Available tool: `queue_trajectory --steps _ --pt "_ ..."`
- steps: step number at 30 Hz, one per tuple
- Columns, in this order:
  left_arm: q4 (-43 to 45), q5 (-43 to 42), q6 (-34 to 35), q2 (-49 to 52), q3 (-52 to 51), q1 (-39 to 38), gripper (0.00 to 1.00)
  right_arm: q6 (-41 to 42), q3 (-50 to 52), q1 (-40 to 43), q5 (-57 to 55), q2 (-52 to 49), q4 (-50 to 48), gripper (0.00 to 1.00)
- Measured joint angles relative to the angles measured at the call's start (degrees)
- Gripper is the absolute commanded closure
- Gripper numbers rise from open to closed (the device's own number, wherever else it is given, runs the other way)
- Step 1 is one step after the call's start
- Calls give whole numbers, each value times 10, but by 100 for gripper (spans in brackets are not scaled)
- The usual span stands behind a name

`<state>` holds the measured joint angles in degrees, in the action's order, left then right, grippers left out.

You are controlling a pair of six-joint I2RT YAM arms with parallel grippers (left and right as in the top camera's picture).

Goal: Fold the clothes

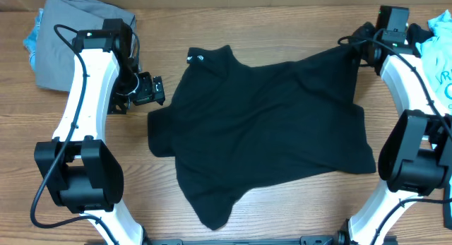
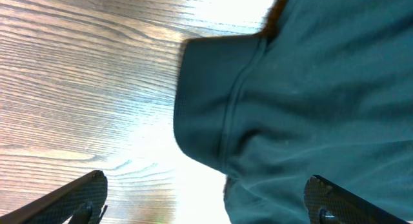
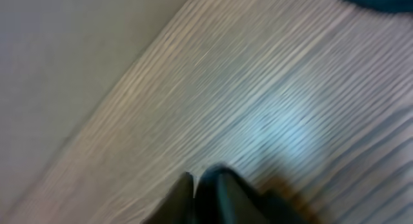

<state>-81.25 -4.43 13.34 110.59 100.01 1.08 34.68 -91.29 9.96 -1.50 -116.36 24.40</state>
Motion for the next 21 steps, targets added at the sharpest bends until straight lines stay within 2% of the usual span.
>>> queue_trajectory --steps 1,2,7,15,18,21 --pt "1 0 0 0 0 0 0 -4 -1 3 -3 0 1 13" --pt "3 0 0 0 0 0 0 -9 -2 6 -5 0 6 0" --pt "18 0 0 0 0 -5 0 -33 -37 17 -15 -1 116 0" --pt "16 2 0 -14 -2 -53 1 -43 -217 31 -17 2 374 0" --pt "6 2 0 -44 -3 -87 14 -44 -251 31 -8 16 454 1" --pt "-18 1 1 -78 -3 -131 25 -46 -257 31 12 43 518 9"
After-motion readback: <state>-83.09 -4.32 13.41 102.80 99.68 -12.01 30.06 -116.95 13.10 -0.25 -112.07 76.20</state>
